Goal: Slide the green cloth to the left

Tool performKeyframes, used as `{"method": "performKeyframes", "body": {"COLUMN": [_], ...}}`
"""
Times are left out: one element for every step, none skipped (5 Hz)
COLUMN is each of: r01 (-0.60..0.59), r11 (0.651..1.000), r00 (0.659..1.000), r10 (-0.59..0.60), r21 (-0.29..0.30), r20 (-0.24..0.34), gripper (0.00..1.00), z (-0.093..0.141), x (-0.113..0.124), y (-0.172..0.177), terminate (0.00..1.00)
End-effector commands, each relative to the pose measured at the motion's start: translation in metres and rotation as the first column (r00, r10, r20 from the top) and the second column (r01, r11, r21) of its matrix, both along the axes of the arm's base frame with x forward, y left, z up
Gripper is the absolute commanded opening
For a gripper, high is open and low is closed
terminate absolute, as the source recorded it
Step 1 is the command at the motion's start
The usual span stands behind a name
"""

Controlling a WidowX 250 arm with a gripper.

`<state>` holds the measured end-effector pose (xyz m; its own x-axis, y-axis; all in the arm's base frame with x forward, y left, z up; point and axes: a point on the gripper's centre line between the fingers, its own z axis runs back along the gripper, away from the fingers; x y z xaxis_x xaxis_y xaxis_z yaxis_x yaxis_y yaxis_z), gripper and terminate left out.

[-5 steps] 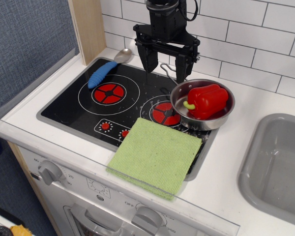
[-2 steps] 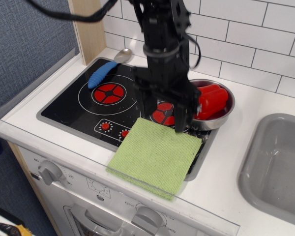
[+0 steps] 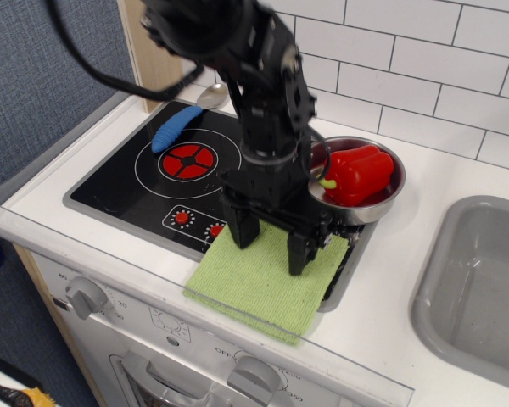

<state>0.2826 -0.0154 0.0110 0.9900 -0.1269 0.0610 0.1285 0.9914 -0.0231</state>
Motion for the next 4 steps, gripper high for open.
{"method": "performKeyframes", "body": {"r01": [-0.029, -0.063, -0.083, -0.091], "r11": [0.999, 0.997, 0.996, 0.995], "r00": [0.999, 0.996, 0.995, 0.994], "r10": [0.028, 0.061, 0.08, 0.089], "r21": [0.032, 0.034, 0.042, 0.03], "r20": [0.034, 0.065, 0.067, 0.07], "gripper": [1.0, 1.0, 1.0, 1.0], "z": [-0.002, 0.01, 0.02, 0.027], "x": [0.032, 0.039, 0.026, 0.011], "y": [0.013, 0.034, 0.066, 0.098], "terminate": [0.0, 0.0, 0.0, 0.0]}}
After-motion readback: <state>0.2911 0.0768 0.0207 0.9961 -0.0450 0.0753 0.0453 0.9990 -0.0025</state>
